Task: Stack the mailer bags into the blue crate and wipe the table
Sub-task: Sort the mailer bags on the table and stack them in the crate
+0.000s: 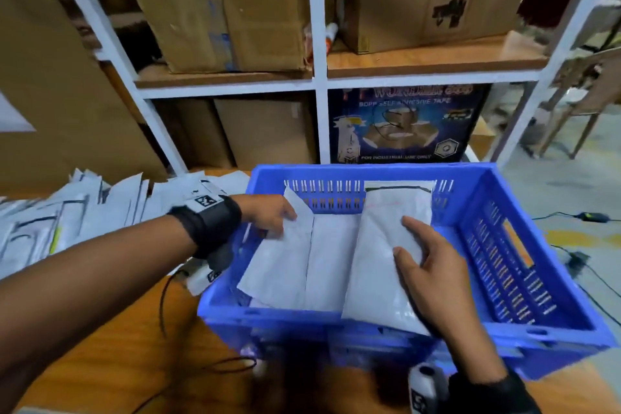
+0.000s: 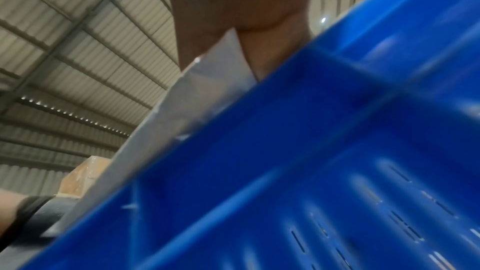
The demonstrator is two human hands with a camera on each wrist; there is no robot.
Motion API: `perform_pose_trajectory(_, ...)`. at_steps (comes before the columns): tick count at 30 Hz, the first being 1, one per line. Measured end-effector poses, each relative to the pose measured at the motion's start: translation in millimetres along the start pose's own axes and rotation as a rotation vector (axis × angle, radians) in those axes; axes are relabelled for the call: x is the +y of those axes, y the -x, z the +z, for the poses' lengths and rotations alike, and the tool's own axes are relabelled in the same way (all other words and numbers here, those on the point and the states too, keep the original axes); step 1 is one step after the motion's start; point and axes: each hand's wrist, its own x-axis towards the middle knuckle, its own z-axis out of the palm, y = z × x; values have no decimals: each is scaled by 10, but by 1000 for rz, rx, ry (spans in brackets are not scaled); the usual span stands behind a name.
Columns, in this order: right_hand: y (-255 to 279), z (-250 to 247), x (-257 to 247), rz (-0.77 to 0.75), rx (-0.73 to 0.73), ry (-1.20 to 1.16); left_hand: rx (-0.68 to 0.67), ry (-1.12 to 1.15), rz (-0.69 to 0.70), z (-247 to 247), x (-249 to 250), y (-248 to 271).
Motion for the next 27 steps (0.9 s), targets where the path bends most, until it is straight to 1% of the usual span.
perform_pose_trajectory(1,-9,-29,46,13,-13,-2,-47,-83,-42,-15,88,14)
perform_pose_trajectory(3,1,-33,106,24,-52,-32,-67,-251,-111,-65,232,7)
perform_pose_trajectory(5,15,-29,126,9,-79,-77,-51,-417,-139,-88,396,-23)
perform_pose_trajectory(8,0,-30,137,0,-129,-107,-96,-535,-157,34,544,-177)
perform_pose_trajectory(10,-17,-38,136,24,-156,-112,-184,-541,-250,133,624,-279)
perform_pose_trajectory(12,-26,-43,139,42,-181,-123,-243,-488,-292,249,668,-397)
perform_pose_trajectory(13,-28,-48,138,45,-194,-122,-279,-497,-314,332,624,-495)
perform_pose_trajectory(14,-27,-53,134,46,-205,-119,-283,-449,-305,517,371,-777)
perform_pose_trajectory(15,-24,-60,131,47,-211,-121,-316,-468,-332,684,187,-993)
perform_pose_trajectory(16,-25,-66,123,43,-213,-128,-347,-495,-345,778,152,-1092)
perform_pose_trajectory(17,-23,-71,121,36,-215,-132,-315,-507,-342,812,140,-1106)
perform_pose_trajectory(19,-23,-82,123,13,-223,-116,-297,-467,-348,657,338,-832)
perform_pose_trajectory(21,-25,-96,124,-3,-231,-109,-243,-377,-367,494,600,-511)
perform_pose_trajectory(23,-19,-99,120,-18,-253,-99,-201,-342,-372,464,644,-440)
perform_pose_trajectory(24,-14,-101,113,-26,-271,-86,-194,-326,-397,497,618,-441)
perform_pose_trajectory(27,-23,-101,104,-31,-308,-62,-241,-416,-396,557,676,-350)
